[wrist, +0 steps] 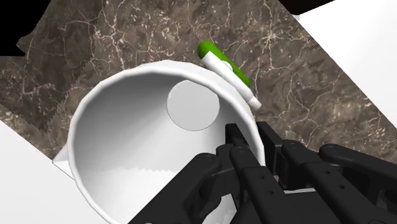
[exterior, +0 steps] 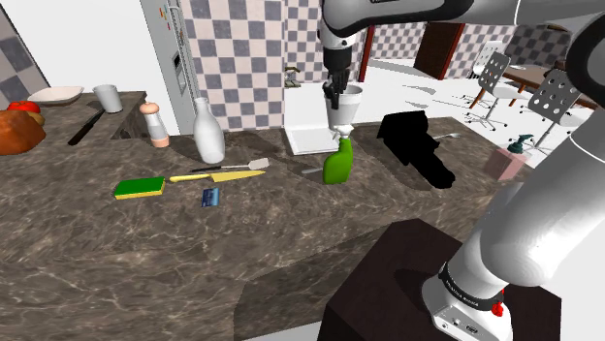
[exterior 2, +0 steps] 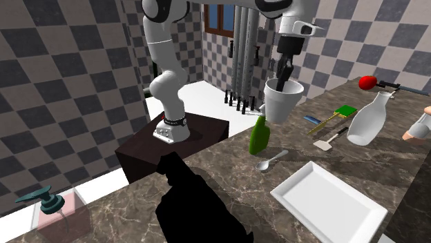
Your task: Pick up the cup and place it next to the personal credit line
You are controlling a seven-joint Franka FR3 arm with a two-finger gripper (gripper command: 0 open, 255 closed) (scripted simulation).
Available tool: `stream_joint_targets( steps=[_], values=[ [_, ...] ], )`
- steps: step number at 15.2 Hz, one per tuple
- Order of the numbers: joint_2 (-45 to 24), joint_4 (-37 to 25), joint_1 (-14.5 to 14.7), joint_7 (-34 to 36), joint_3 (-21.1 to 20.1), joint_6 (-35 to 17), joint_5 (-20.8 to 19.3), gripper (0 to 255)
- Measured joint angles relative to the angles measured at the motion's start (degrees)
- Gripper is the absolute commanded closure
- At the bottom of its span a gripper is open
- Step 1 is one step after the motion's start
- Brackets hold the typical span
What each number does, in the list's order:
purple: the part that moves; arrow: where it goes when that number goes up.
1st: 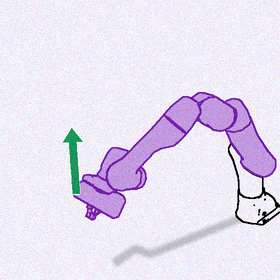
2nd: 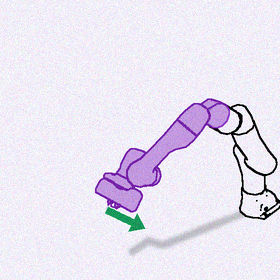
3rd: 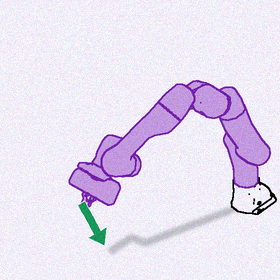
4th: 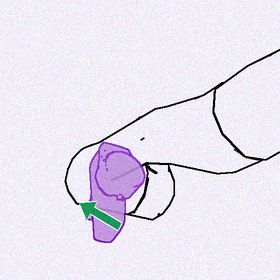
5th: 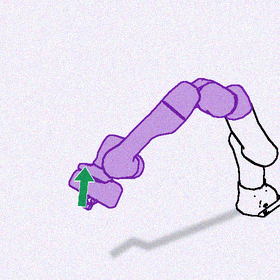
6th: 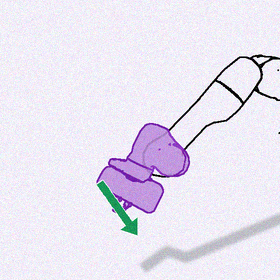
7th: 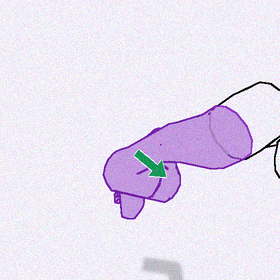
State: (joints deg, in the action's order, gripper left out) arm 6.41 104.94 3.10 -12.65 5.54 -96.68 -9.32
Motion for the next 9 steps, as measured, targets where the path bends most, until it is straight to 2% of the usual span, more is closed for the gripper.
stream_joint_targets(
  steps=[9],
  values=[
    [-5.31,-6.48,5.50,11.41,-6.44,2.86,1.20,255]
  ],
)
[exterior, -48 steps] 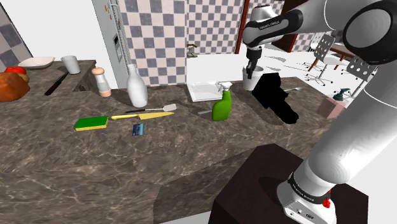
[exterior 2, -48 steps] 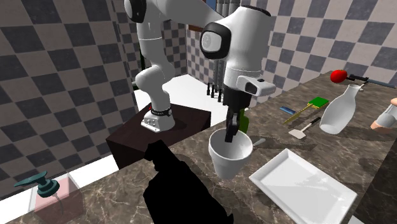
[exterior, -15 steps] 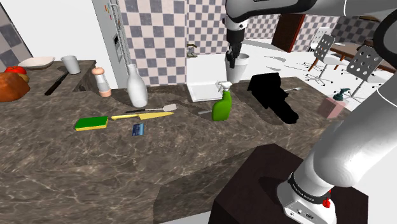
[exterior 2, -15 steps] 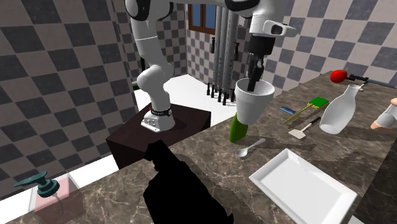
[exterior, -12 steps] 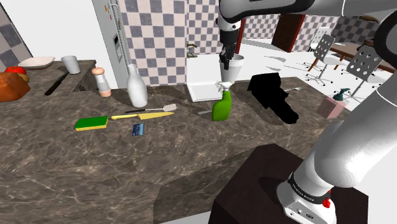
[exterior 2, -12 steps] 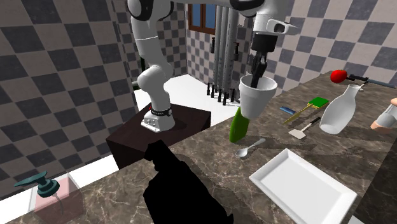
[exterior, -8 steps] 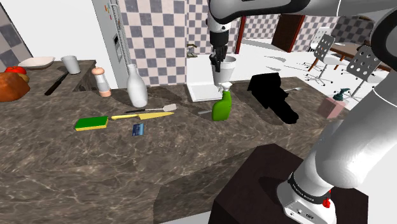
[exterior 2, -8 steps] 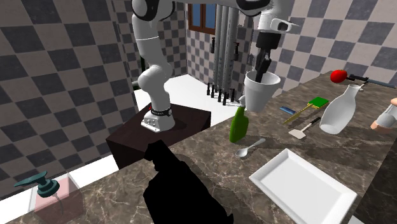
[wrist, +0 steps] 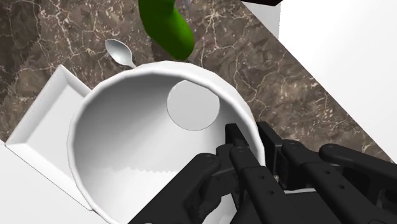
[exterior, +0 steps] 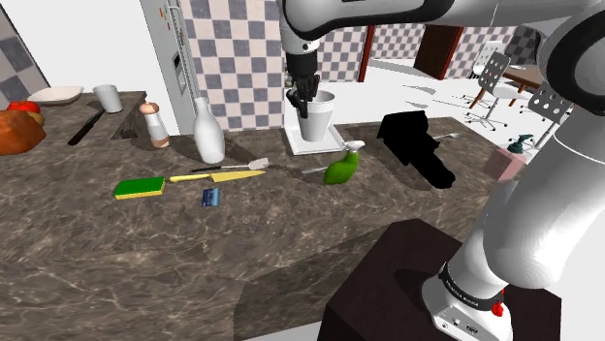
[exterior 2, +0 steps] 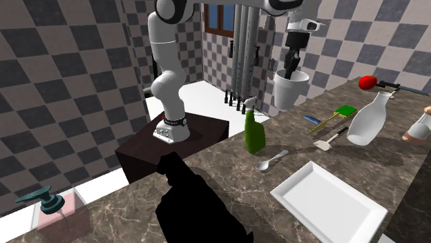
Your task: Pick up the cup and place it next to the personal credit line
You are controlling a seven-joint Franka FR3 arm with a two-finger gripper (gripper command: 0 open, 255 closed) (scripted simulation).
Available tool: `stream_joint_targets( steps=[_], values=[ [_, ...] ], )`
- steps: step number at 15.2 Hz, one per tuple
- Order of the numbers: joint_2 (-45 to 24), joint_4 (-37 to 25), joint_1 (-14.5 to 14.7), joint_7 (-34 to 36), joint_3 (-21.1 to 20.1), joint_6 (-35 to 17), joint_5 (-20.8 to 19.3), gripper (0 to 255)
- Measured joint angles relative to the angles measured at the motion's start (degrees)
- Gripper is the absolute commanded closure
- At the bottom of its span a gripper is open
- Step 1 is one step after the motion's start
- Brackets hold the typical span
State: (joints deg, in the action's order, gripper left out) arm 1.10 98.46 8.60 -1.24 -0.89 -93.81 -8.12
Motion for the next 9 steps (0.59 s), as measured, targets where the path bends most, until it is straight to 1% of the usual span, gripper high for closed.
stream_joint_targets(
  steps=[3,9],
  values=[
    [-2.84,-3.71,1.86,3.60,-1.88,1.41,0.17,255],
    [-10.52,-13.89,5.86,10.44,-5.16,4.87,-0.17,255]
  ],
)
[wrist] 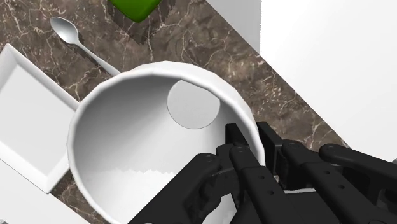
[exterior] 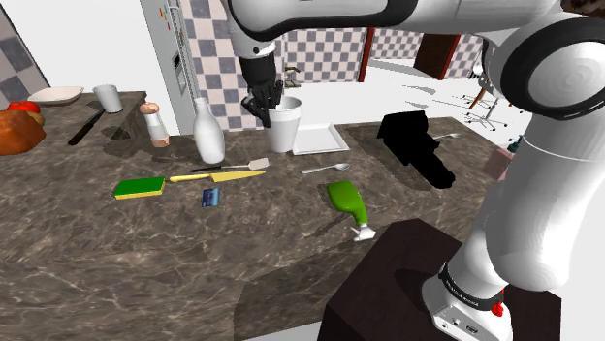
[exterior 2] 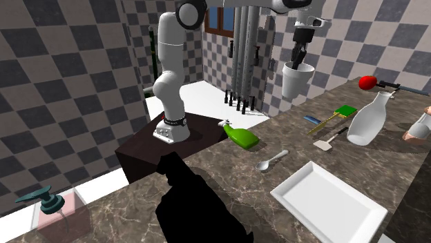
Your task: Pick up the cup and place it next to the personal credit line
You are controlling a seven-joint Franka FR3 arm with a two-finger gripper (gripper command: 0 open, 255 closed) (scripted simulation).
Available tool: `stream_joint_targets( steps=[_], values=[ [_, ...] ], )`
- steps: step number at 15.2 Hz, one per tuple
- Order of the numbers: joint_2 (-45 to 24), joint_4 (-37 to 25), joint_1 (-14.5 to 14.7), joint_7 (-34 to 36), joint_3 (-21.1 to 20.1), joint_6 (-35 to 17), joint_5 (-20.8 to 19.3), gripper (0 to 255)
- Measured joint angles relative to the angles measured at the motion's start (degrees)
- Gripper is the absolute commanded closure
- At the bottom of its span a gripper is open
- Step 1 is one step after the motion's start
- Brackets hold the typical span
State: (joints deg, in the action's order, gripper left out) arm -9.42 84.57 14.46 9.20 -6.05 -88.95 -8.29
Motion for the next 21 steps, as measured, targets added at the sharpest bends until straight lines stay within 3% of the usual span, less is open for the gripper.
stream_joint_targets(
  steps=[3,21],
  values=[
    [-2.57,-2.61,1.51,2.40,-0.95,0.42,-0.22,255],
    [-2.19,11.55,1.27,4.23,-0.90,-13.23,-0.38,255]
  ],
)
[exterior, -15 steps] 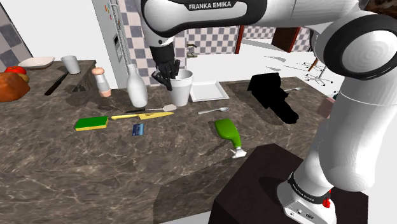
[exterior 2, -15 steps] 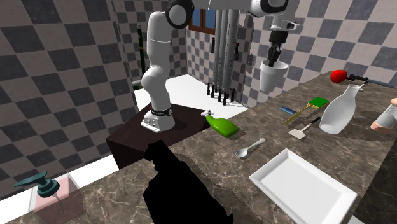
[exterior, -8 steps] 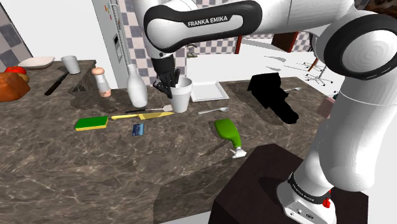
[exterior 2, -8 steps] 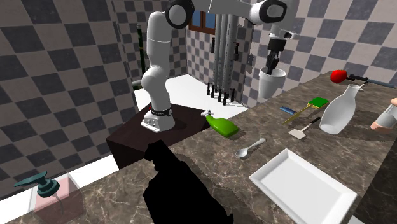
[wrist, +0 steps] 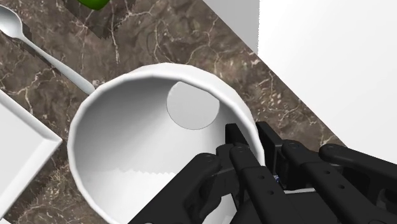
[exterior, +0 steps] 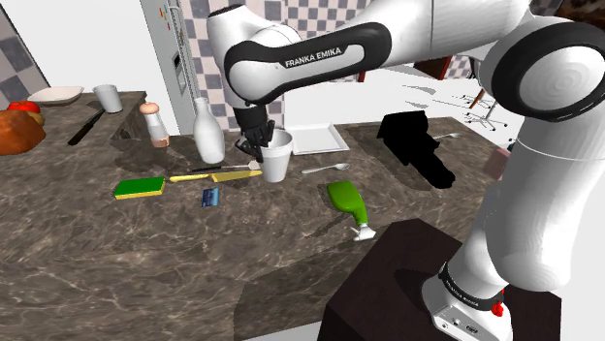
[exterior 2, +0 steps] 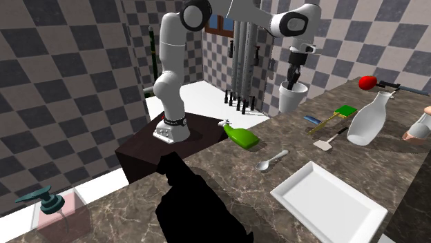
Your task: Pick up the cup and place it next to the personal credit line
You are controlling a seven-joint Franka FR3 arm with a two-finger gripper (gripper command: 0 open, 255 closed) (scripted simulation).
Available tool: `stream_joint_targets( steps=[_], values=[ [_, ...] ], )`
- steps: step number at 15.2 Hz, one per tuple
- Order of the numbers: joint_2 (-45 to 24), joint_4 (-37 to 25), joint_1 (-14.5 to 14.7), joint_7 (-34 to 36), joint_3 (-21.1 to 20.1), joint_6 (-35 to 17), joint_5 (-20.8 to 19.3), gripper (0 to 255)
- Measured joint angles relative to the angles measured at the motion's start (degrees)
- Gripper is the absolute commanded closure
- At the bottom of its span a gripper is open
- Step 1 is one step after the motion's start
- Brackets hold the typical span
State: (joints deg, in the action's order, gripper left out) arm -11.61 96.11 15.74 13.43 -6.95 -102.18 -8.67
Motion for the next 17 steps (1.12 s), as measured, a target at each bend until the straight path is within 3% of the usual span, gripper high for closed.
stream_joint_targets(
  steps=[17],
  values=[
    [-3.28,8.97,-0.09,1.76,0.27,-12.10,-1.03,255]
  ],
)
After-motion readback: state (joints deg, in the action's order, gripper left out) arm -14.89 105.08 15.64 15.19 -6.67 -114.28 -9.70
